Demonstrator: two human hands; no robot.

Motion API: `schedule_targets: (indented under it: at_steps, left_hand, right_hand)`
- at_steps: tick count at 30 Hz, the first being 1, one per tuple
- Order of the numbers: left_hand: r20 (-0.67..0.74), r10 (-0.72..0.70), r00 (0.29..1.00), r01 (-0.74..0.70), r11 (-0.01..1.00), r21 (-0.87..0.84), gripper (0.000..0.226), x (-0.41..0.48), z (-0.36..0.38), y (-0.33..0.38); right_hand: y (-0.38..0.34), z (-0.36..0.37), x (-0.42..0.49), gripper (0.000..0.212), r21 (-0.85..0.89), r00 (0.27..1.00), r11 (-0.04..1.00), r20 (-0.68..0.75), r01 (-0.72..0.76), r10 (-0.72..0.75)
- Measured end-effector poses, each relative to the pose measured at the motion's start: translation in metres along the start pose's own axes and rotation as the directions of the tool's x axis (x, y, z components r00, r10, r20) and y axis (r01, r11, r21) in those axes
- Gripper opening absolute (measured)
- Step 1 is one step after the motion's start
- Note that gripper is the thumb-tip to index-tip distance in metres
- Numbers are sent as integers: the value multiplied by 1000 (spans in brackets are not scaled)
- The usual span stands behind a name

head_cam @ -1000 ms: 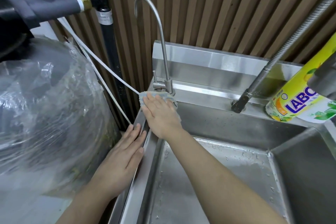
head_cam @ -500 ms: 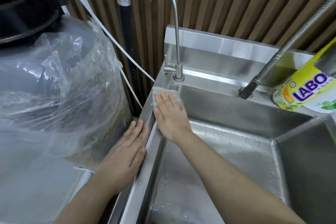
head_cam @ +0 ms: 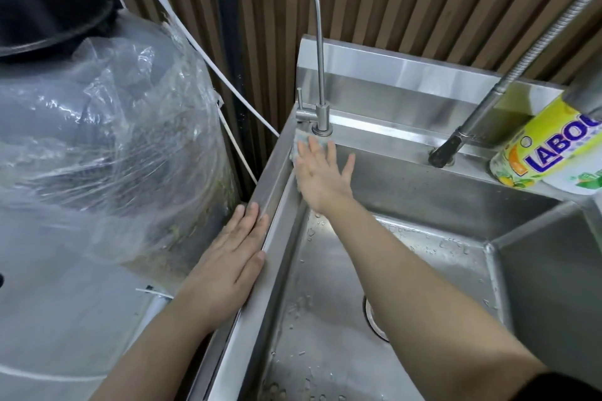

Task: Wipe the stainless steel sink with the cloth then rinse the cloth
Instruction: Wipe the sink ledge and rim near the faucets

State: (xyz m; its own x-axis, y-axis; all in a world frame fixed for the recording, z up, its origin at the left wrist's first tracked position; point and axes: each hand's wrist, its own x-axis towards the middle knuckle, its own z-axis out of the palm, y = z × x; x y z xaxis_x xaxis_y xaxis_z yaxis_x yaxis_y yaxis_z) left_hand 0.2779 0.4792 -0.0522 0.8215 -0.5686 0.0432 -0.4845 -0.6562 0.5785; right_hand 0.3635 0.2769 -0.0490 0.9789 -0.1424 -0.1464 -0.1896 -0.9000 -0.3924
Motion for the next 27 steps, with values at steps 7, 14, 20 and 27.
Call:
schedule_targets:
  at_steps: [7,14,20,27]
  left_hand:
    - [10,3,1000,-3,1000,-29,70,-5,-6,1]
    - [23,1,1000,0,998,-55,72,-16,-9,0]
    - [-5,0,1000,-1,998,-63,71,-14,-6,1]
    - [-6,-10,1000,9,996,-84,70,-16,-3,-1]
  right_hand:
    - [-13,12,-51,53,-133,978,979,-116,156,-172]
    - [35,-18,-5,52,-187,771,749,119,636,-625]
    - [-4,6,1,53,-243,947,946,-185,214,-262]
    - [29,4,1,48,18,737,738,-80,674,-671]
